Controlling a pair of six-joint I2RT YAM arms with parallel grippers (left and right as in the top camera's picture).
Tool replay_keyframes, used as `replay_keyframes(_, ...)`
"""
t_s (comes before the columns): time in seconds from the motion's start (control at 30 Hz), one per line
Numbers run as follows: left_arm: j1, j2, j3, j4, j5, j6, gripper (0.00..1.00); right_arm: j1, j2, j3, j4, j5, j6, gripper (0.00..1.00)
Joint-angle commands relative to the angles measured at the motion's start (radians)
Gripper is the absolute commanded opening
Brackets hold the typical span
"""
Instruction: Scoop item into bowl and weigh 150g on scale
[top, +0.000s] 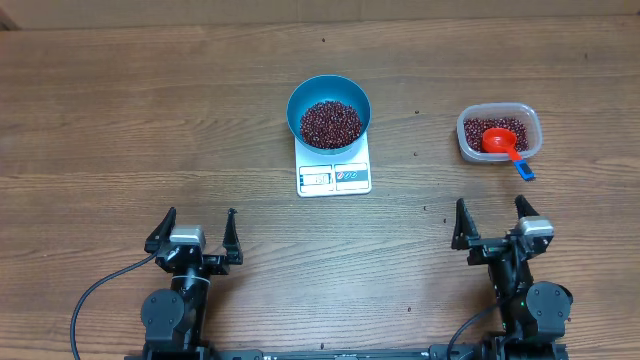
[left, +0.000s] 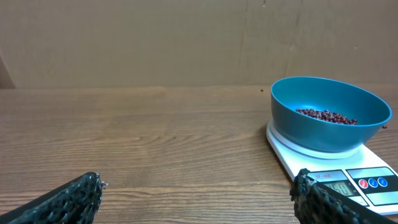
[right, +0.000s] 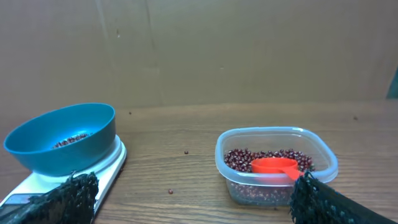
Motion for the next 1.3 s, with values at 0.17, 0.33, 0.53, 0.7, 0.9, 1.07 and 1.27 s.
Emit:
replay_keyframes(0.17,0.003,-0.011,-0.004,-0.002,0.011,0.019,1.00,0.008,-0.012,-0.011,0.005,-0.019,-0.068,1.00)
replay_keyframes(0.33,0.003,-0.011,-0.004,-0.002,0.012,0.019,1.00,0.008,-0.012,-0.011,0.005,-0.004,-0.073,1.00)
replay_keyframes(0.53,0.003,-0.011,-0.004,-0.002,0.011,0.019,1.00,0.008,-0.012,-0.011,0.007,0.001,-0.073,1.00)
replay_keyframes(0.7,0.003,-0.011,-0.004,-0.002,0.012,0.019,1.00,0.008,-0.012,-0.011,0.007,0.001,-0.073,1.00)
replay_keyframes(0.9,0.003,-0.011,-0.004,-0.002,0.011,0.019,0.99,0.007,-0.012,-0.011,0.007,0.001,-0.073,1.00)
replay_keyframes(1.07,0.003,-0.011,-0.004,-0.002,0.011,0.019,1.00,0.007,-0.012,-0.011,0.007,0.001,-0.073,1.00)
replay_keyframes(1.27,0.003,-0.011,-0.004,-0.002,0.011,0.019,1.00,0.007,-0.011,-0.011,0.007,0.001,-0.073,1.00)
